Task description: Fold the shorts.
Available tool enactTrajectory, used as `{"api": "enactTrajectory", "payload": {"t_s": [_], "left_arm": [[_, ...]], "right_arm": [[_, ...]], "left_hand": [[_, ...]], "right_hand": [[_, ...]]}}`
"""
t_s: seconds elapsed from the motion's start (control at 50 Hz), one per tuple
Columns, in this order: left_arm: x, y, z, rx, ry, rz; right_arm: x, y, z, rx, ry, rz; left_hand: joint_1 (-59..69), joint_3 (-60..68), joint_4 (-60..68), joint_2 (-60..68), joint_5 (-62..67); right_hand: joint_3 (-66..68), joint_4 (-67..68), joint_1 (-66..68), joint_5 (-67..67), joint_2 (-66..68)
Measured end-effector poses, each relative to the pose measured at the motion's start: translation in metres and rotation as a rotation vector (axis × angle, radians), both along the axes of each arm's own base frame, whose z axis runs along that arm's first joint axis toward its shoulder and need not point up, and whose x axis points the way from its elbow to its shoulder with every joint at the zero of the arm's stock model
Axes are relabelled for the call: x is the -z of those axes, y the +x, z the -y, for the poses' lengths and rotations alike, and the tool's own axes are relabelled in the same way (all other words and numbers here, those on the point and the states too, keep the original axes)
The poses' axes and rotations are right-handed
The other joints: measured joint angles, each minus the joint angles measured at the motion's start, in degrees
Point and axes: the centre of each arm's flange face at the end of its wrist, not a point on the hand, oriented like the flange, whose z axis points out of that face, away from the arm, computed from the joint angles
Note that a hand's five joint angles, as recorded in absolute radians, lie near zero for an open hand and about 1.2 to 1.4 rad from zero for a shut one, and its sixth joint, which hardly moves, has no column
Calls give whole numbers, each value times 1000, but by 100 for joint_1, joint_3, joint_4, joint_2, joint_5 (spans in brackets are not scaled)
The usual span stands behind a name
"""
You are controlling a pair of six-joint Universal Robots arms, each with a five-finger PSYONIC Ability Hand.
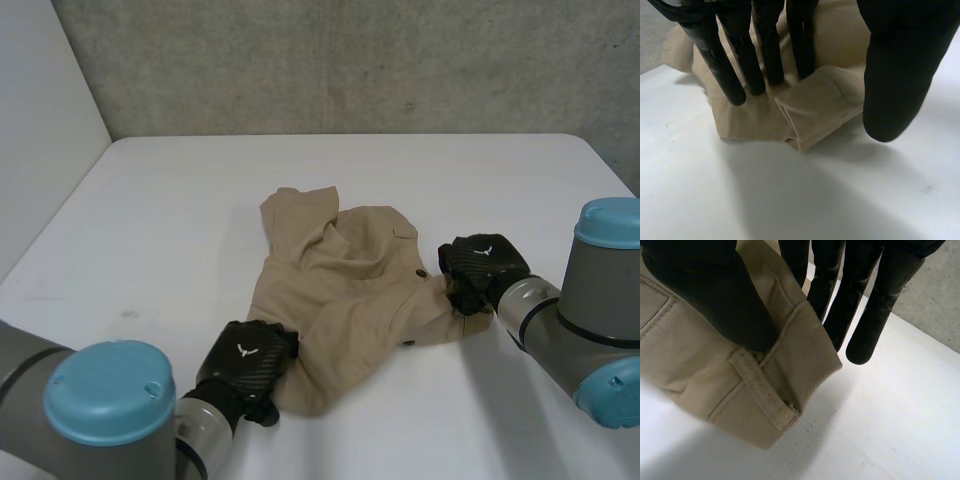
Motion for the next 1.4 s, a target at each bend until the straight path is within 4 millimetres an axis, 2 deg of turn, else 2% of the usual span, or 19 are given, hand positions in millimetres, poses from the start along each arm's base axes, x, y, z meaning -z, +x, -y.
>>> {"api": "enactTrajectory", "payload": {"t_s": [0.2, 0.22, 0.42, 0.48, 0.52, 0.54, 0.64, 0.66, 0.72, 0.76, 0.78, 0.8, 0.92, 1.0, 1.1, 1.12, 1.18, 1.28, 1.4], "left_arm": [[5, -5, 9, -68, -53, 17], [4, -5, 11, -72, -64, 8], [-21, -4, 24, -108, -153, -69], [-68, 8, 39, -160, -262, -147], [-81, 12, 42, -172, -294, -165], [-109, 19, 46, -191, -364, -198], [-183, 37, 47, -208, -569, -276], [-212, 43, 43, -203, -649, -304], [-264, 55, 33, -197, -794, -355], [-264, 55, 33, -197, -794, -355], [-301, 64, 26, -204, -893, -388], [-318, 69, 23, -211, -936, -403], [-360, 78, 19, -234, -1025, -434], [-364, 76, 28, -240, -1019, -428], [-337, 61, 63, -239, -915, -374], [-315, 53, 80, -234, -848, -340], [-281, 42, 103, -228, -750, -287], [-215, 24, 139, -215, -583, -194], [-154, 1, 179, -201, -472, -130]], "right_arm": [[-1, 0, 0, 0, -2, -1], [-1, -1, 0, 0, -3, -1], [-9, -3, 0, -1, -15, -8], [-38, -5, -8, -41, -66, -71], [-45, -5, -10, -49, -85, -85], [-72, -6, -15, -70, -159, -118], [-131, -8, -25, -78, -338, -138], [-161, -9, -29, -67, -428, -124], [-204, -12, -37, -43, -552, -86], [-204, -12, -37, -43, -552, -86], [-242, -16, -45, -18, -652, -38], [-254, -18, -49, -11, -682, -20], [-302, -25, -67, 14, -798, 62], [-309, -26, -70, 15, -812, 78], [-286, -14, -57, -17, -726, 61], [-265, -5, -46, -38, -659, 39], [-239, 4, -34, -58, -580, 12], [-172, 22, -3, -91, -404, -48], [-122, 37, 33, -67, -346, -69]], "left_hand": [[2354, 2240, 2175, 2228, 2120], [3625, 3403, 3422, 3441, 3354], [3638, 3721, 3743, 3768, 3478], [3638, 3730, 3747, 3786, 3478], [3638, 3730, 3747, 3786, 3478], [3638, 3730, 3748, 3789, 3478], [3638, 3735, 3749, 3794, 3478], [3638, 3742, 3749, 3795, 3478], [3638, 3751, 3751, 3797, 3479], [3638, 3751, 3751, 3797, 3479], [3638, 3752, 3752, 3800, 3478], [3638, 3752, 3759, 3801, 3478], [3638, 3753, 3771, 3802, 3478], [3638, 3753, 3772, 3802, 3479], [3638, 3753, 3772, 3803, 3479], [3638, 3753, 3772, 3803, 3479], [3638, 3753, 3773, 3805, 3478], [3638, 3753, 3773, 3807, 3536], [3638, 3756, 3773, 3807, 3555]], "right_hand": [[30, 0, 0, 0, 0], [30, 0, 0, 0, 0], [30, 0, -6, 0, 0], [30, 0, 0, 0, 0], [30, 0, 0, 0, 0], [30, 2, 0, 0, 0], [42, 15, 0, 0, 1], [47, 22, 0, 0, 1], [49, 29, 0, 0, 1], [49, 29, 0, 0, 1], [49, 29, 0, 0, 1], [49, 29, 0, 0, 1], [49, 29, 0, 0, 1], [49, 29, 0, 0, 1], [49, 29, 0, 0, 1], [54, 28, 0, 0, 1], [56, 29, 0, 0, 1], [73, 28, 0, 0, 1], [91, 28, 0, 0, 17]]}}
